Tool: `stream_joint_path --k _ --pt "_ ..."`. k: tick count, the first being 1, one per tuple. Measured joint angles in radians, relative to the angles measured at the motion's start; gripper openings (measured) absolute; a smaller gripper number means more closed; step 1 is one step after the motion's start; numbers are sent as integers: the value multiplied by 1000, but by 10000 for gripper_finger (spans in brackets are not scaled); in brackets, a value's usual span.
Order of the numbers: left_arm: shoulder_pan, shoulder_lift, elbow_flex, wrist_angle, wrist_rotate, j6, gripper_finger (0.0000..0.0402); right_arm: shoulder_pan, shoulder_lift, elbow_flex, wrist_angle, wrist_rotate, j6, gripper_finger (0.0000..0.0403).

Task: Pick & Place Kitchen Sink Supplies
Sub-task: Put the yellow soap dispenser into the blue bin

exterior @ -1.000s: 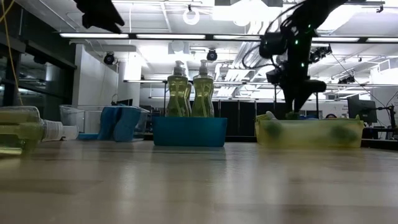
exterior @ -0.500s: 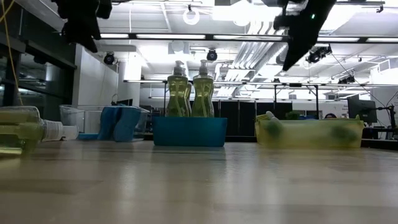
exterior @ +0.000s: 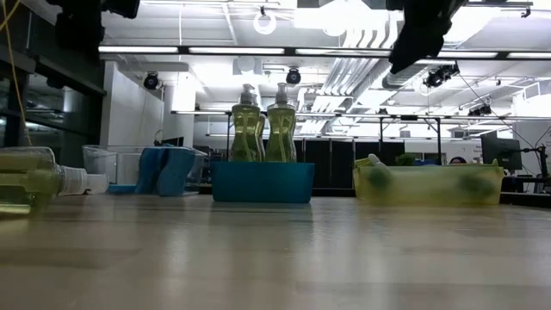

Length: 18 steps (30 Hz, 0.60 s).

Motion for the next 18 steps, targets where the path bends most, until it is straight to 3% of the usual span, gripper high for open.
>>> stream_joint_path --k 7,12,18 --pt "-189 91 0 4 -52 -151 205 99 1 -38 131 26 48 214" --pt "-263 197 0 4 -86 -217 207 147 2 -51 169 23 56 214" --pt "-265 352 0 5 97 -252 262 184 2 -51 169 23 84 212"
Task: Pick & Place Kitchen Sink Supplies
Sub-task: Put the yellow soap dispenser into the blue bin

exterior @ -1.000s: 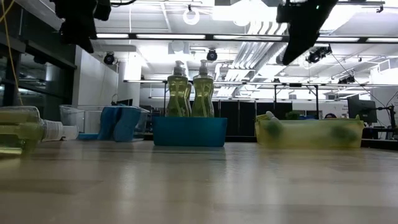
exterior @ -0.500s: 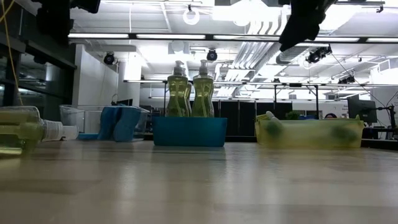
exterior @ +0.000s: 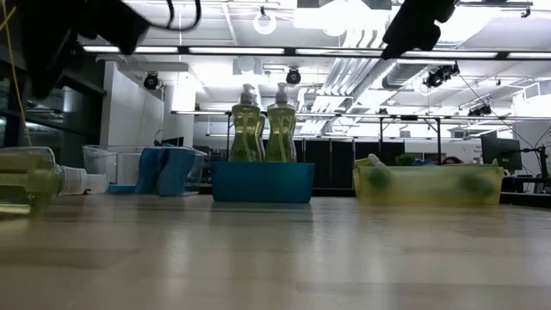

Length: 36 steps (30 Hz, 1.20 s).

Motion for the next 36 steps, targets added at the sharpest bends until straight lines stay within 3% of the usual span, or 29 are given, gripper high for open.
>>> stream_joint_path --k 6,12,26,36 --pt "14 200 0 5 200 44 329 17 0 0 0 2 -1 214" --pt "80 353 0 34 323 137 342 16 0 0 0 7 -2 212" --pt "232 403 0 26 335 289 343 16 0 0 -1 6 -1 212" --pt "223 501 1 79 382 321 343 16 0 0 -1 6 -8 211"
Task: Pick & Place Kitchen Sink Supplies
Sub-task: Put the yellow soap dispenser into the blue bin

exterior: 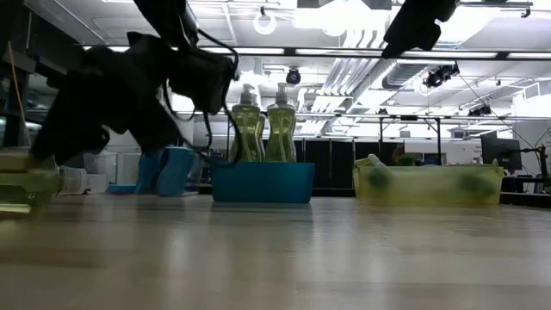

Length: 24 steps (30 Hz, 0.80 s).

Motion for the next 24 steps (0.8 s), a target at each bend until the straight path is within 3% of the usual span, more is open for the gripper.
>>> stream_joint_path --k 7,24 --pt "-2 87 -1 -41 20 22 343 0 0 0 -8 -7 -1 212" --pt "-36 134 -1 -5 53 49 342 0 0 0 -15 -8 1 212"
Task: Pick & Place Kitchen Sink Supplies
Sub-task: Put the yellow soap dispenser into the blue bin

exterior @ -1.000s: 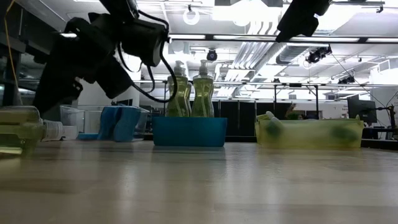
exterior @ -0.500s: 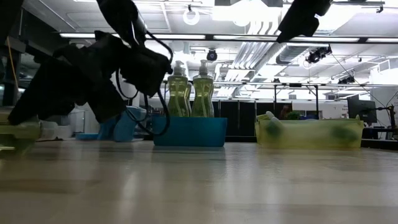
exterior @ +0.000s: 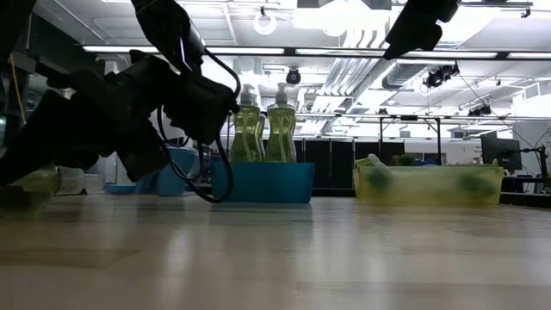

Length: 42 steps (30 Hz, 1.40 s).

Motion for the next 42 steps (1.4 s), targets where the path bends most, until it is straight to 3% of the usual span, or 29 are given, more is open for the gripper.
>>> stream_joint_path --k 11,20,28,33,42 --pt "1 0 0 44 -60 -15 341 0 0 0 0 5 4 211" --pt "-1 0 0 44 -56 -10 278 0 0 0 0 5 5 211" --pt "-33 0 0 32 -51 21 272 0 0 0 0 6 5 212" --pt "-38 0 -1 27 -55 29 234 0 0 0 0 8 5 213" --pt "-37 0 -1 2 -78 46 234 0 0 0 0 9 5 213"
